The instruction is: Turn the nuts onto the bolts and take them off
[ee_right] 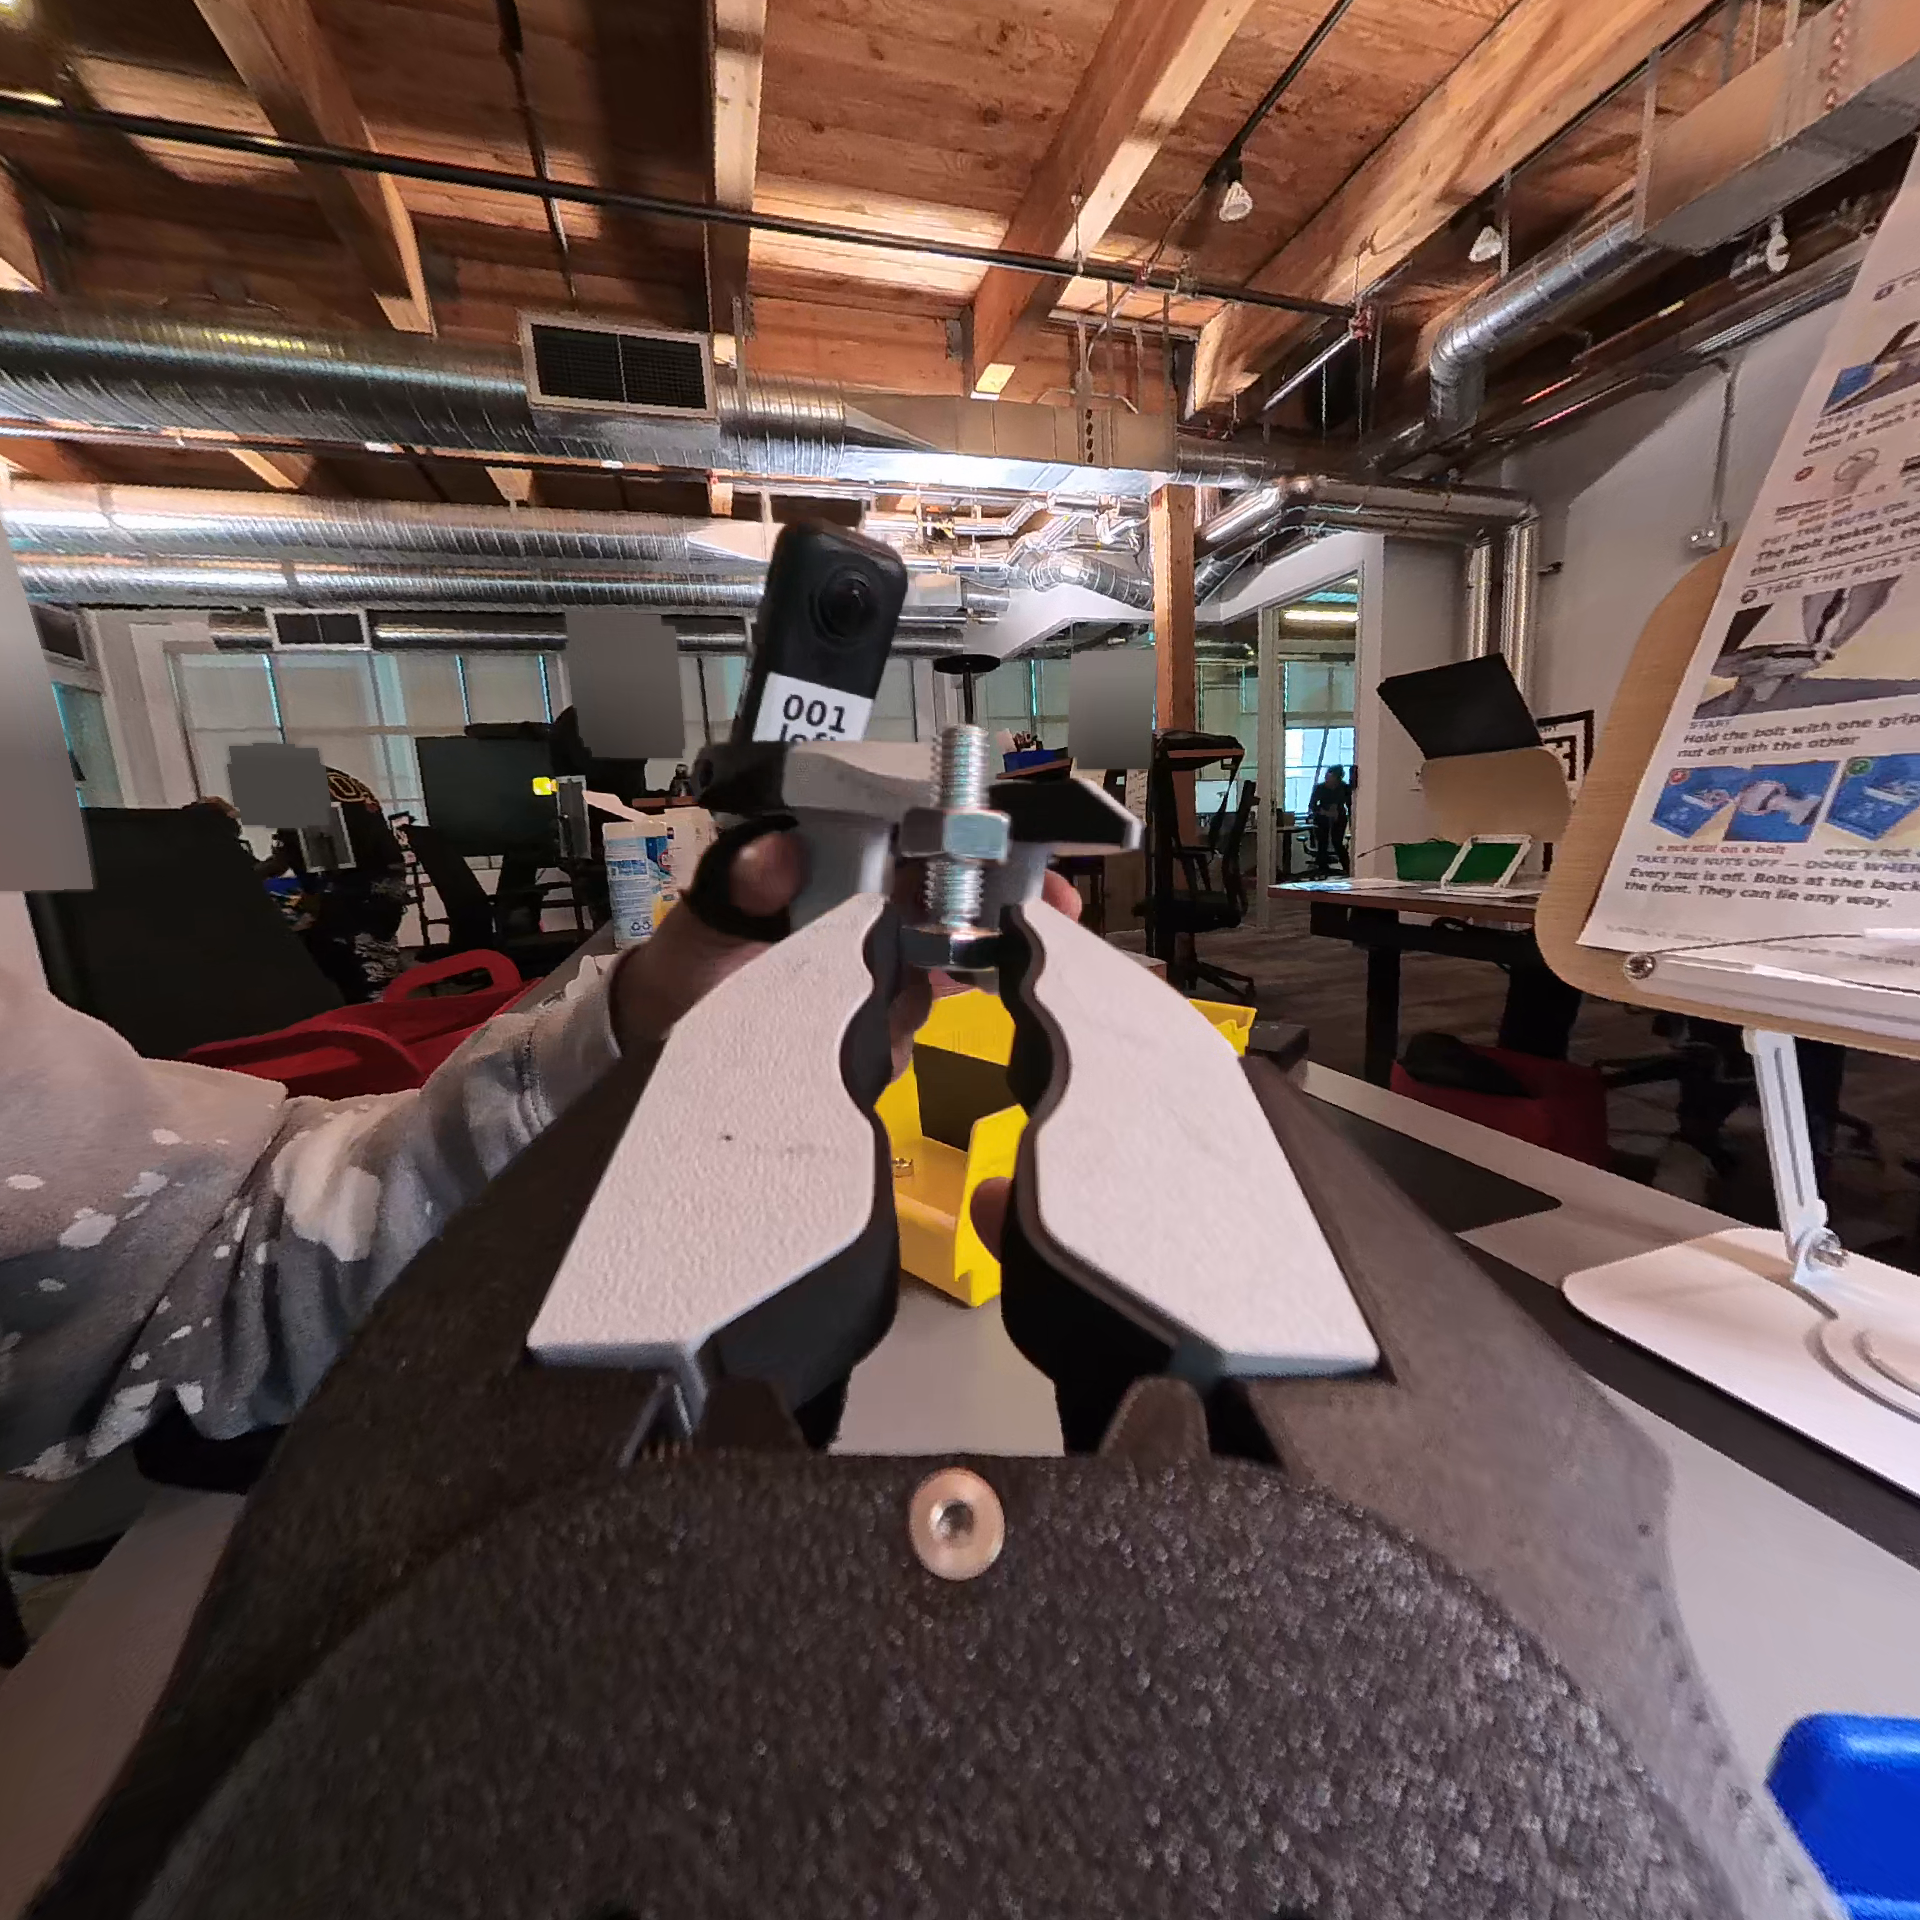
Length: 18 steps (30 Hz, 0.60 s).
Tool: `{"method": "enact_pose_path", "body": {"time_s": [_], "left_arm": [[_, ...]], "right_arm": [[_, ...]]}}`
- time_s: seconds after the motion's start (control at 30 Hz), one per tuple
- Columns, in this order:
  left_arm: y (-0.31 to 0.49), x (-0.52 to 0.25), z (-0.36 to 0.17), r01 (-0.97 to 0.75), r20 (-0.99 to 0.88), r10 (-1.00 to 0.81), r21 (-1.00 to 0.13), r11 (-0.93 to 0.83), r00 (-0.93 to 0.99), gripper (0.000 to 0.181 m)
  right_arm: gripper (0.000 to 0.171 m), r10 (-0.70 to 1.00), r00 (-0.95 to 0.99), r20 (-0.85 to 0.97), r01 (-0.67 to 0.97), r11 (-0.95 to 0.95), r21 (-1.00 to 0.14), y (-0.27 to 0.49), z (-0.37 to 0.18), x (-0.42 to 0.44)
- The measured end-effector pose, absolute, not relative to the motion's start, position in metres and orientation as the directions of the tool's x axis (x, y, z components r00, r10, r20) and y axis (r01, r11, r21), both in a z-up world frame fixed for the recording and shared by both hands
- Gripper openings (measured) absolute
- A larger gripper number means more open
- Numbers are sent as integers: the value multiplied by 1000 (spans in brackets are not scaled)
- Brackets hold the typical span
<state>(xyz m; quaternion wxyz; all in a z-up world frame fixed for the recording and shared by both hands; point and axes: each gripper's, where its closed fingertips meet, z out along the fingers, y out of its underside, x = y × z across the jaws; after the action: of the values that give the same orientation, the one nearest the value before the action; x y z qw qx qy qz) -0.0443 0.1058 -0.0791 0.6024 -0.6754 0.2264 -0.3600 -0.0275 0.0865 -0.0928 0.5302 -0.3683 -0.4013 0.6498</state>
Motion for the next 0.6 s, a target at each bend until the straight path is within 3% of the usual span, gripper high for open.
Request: {"method": "enact_pose_path", "body": {"time_s": [0.17, 0.2, 0.23, 0.3, 0.6], "left_arm": [[98, -21, -89, 69, 208, -790, -976, -207, 576, 43], [100, -24, -88, 77, 205, -780, -977, -199, 591, 41], [104, -30, -89, 89, 224, -757, -972, -215, 614, 23], [112, -45, -88, 91, 193, -707, -979, -180, 680, 19], [96, -22, -85, 86, 226, -794, -973, -217, 564, 39]], "right_arm": [[19, 987, -154, -46, -374, -102, -922, 85, -97, -32], [19, 988, -146, -54, -371, -105, -923, 86, -97, -32], [19, 987, -147, -66, -382, -118, -916, 89, -96, -31], [19, 985, -161, -62, -391, -121, -912, 89, -94, -27], [19, 988, -150, -47, -373, -101, -922, 85, -97, -32]]}}
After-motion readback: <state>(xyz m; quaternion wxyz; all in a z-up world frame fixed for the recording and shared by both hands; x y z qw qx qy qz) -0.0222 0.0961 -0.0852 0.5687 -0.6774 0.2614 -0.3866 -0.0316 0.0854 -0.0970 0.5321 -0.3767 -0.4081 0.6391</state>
